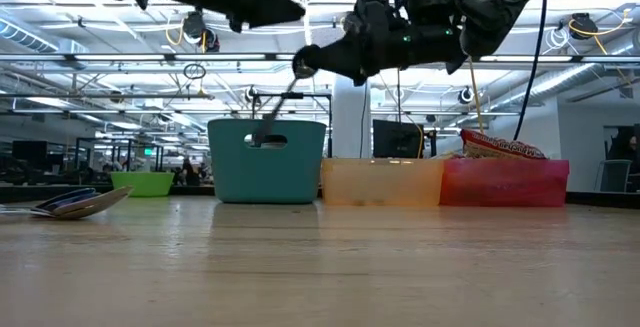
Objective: Pick & Place Food Item
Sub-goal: Put the black spoon into the orange bin
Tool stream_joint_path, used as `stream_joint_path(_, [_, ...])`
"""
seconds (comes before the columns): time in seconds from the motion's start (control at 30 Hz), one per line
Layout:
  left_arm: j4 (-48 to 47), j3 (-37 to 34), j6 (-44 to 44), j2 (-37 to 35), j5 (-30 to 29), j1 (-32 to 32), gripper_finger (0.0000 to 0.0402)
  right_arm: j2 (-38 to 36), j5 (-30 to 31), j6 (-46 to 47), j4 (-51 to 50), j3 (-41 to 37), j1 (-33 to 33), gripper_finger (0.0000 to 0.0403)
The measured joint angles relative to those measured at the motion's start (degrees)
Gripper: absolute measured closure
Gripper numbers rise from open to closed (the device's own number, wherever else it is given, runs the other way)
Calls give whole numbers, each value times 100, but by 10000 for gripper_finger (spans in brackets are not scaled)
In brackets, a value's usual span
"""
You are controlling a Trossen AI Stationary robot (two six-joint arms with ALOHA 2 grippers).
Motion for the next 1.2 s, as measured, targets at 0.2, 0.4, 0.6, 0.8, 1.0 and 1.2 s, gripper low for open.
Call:
stream_joint_path(0.2, [-406,2,-187,-390,22,-5,192,-951,-57,-443,-1261,6,-510,402])
stream_joint_path(0.4, [-788,0,-224,-448,21,-4,139,-1863,309,-953,-2588,0,-1161,402])
stream_joint_path(0.6, [-803,0,-164,-221,-54,0,127,-2119,415,-1046,-3689,2,-1883,402])
stream_joint_path(0.8, [-762,0,-58,-156,-117,79,138,-1990,396,-1175,-4481,-2,-2155,402])
stream_joint_path(1.0, [-746,0,-124,-156,-113,177,143,-1836,392,-1260,-4756,0,-2060,402])
stream_joint_path(1.2, [-761,0,-211,-156,-109,228,138,-1767,379,-1303,-4945,-2,-1975,402])
